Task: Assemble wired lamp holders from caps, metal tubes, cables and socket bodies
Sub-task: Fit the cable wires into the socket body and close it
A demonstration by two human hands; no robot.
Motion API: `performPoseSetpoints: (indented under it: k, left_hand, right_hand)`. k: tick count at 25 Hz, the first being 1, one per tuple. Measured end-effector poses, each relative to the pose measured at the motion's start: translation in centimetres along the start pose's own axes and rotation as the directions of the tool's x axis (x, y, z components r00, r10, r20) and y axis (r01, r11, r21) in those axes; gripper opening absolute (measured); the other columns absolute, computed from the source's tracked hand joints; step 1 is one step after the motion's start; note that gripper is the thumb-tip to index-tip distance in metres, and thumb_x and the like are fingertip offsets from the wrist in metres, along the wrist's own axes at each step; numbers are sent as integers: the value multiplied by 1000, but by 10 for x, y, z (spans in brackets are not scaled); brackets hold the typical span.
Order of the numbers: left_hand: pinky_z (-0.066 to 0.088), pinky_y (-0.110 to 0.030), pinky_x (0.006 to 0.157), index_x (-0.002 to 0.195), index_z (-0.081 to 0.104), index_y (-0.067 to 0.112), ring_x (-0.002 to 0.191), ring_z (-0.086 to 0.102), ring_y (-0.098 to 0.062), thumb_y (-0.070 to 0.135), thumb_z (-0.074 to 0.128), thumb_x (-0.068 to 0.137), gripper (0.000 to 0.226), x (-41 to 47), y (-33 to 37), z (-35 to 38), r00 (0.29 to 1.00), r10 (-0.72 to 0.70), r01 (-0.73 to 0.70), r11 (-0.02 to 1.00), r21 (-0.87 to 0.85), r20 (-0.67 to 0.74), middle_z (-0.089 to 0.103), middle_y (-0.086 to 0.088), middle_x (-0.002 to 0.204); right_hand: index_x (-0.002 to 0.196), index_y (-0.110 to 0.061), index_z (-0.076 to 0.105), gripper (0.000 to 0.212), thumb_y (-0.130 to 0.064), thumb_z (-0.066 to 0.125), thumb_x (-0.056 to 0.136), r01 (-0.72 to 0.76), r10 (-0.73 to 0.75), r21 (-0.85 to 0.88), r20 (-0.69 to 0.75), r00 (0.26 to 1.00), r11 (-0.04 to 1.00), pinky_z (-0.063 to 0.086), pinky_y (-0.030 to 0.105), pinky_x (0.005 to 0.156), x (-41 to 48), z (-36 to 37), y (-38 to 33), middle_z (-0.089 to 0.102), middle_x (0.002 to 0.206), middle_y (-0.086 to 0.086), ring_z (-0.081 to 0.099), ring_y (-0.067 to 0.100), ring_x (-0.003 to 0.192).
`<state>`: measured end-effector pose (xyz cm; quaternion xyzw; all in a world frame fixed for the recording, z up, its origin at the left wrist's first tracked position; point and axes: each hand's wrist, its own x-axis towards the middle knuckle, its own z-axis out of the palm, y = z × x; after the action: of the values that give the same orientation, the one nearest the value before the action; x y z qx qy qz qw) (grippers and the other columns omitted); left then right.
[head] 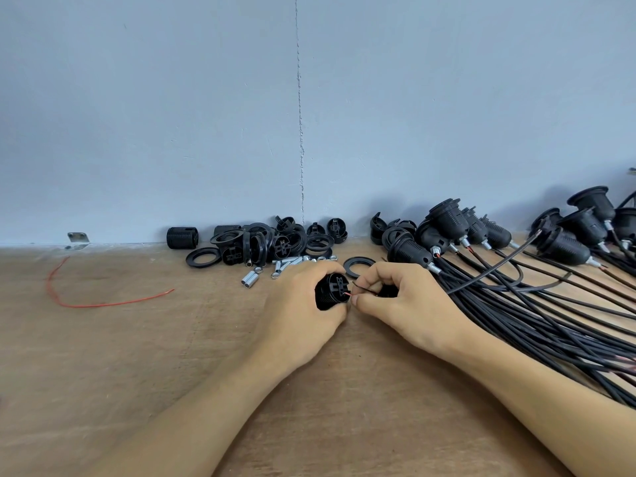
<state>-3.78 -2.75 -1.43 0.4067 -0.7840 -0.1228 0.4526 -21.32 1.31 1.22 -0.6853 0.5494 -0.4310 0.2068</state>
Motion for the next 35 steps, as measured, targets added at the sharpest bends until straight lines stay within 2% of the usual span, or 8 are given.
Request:
performPoseSetpoints:
  k: [5, 10, 17, 21, 25, 27, 31, 35]
  left_hand:
    - [32, -4, 84, 107, 74, 32, 100, 53, -8, 16, 80, 75, 36, 1, 0, 0, 1000, -7, 6, 999, 50, 15, 69, 15, 100]
    - [39, -22, 84, 112, 75, 33, 103, 54, -14, 25, 82, 77, 36, 1, 2, -1, 999, -17, 13, 995, 102, 38, 67, 11, 99]
    - [32, -9, 85, 106, 73, 37, 102, 52, -7, 26, 83, 79, 31, 1, 1, -3, 995, 39, -46, 997, 68, 90, 65, 22, 99]
    - [37, -17, 89, 104, 69, 40, 102, 52, -9, 28, 81, 80, 29, 0, 1, -2, 985, 95, -114, 985, 126, 141, 62, 27, 97]
    - [36, -14, 77, 99, 70, 37, 96, 51, -7, 34, 82, 79, 23, -1, 0, 0, 995, 34, -42, 995, 89, 97, 65, 24, 89]
    - [35, -12, 71, 95, 68, 36, 91, 49, -2, 37, 83, 76, 24, -1, 0, 1, 999, -15, 11, 997, 73, 51, 63, 22, 83]
    - [38, -12, 74, 97, 67, 35, 92, 52, -2, 42, 85, 74, 30, -1, -2, 3, 997, -68, 67, 997, 29, 28, 65, 16, 89]
    - [36, -8, 69, 96, 70, 37, 91, 53, 0, 47, 85, 72, 29, -1, -1, 3, 998, -64, 64, 997, 36, 12, 62, 18, 86]
  right_hand:
    - [72, -26, 72, 15, -13, 76, 77, 5, -7, -47, -30, 1000, 999, 44, 8, 66, -3, 3, -3, 70, 72, -9, 57, -4, 63]
    - [76, -22, 73, 13, -9, 73, 79, 40, -39, -111, 6, 999, 993, 45, 11, 66, -4, 2, -4, 69, 70, -8, 58, 1, 64]
    - [86, -21, 72, 9, -12, 71, 89, 111, -100, -143, 77, 992, 984, 40, 7, 71, -4, 1, -3, 70, 78, -13, 60, -5, 75]
    - [86, -20, 69, 6, -16, 69, 91, 134, -118, -205, 86, 989, 970, 39, 9, 69, -3, 2, -1, 71, 77, -13, 61, -2, 76]
    - [81, -23, 68, 14, -13, 70, 90, 132, -126, -168, 46, 991, 977, 38, 6, 68, -4, 4, -1, 66, 67, -24, 60, -8, 70]
    - [80, -27, 68, 17, -14, 71, 90, 114, -113, -146, 16, 994, 983, 40, 10, 67, -4, 3, 0, 63, 67, -26, 58, -4, 68]
    - [82, -27, 69, 15, -14, 69, 91, 93, -95, -144, -6, 995, 985, 46, 23, 70, -4, 3, 2, 67, 72, -22, 59, 13, 69]
    - [83, -21, 68, 12, -13, 67, 93, 113, -111, -178, 23, 994, 978, 43, 14, 63, -4, 5, 3, 69, 68, -13, 58, 7, 65]
